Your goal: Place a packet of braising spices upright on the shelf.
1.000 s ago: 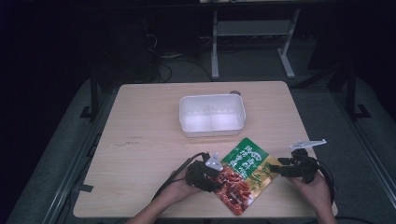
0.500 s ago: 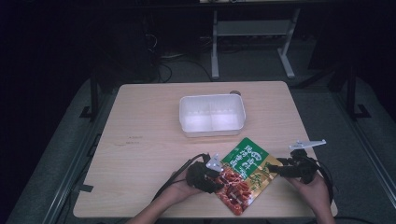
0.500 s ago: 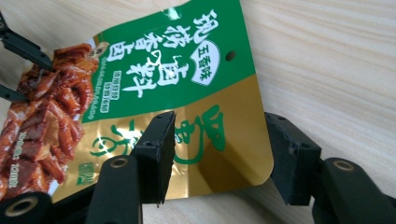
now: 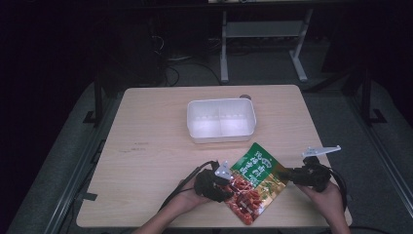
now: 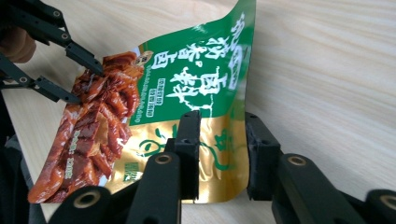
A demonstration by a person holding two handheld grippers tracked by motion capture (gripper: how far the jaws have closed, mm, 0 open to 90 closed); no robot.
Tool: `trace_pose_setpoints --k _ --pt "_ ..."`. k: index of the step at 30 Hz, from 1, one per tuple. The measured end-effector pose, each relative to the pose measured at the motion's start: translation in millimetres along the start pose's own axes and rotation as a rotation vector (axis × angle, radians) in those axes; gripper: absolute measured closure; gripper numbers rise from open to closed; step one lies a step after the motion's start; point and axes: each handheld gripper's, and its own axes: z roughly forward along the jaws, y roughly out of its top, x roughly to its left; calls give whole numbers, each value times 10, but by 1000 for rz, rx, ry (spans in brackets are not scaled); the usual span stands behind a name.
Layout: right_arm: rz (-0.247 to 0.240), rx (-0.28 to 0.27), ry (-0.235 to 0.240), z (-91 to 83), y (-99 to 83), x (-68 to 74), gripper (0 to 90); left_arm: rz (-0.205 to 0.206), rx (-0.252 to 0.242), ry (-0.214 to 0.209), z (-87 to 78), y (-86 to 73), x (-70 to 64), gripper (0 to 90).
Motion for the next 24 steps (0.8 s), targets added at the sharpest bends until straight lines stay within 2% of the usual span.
trace_pose_setpoints --k 6,14,17,21,24 --pt "20 41 -8 133 15 -9 691 2 1 -1 3 6 2 559" --pt "29 62 -2 188 18 -36 727 -3 -1 -4 9 14 2 554" --pt "31 74 -7 205 16 -41 753 -1 -1 -8 11 16 4 543" --pt "35 77 -25 193 8 -59 869 16 4 2 -5 27 -20 499" --pt "40 75 -21 188 -1 -69 873 15 -7 -8 -44 23 -23 485"
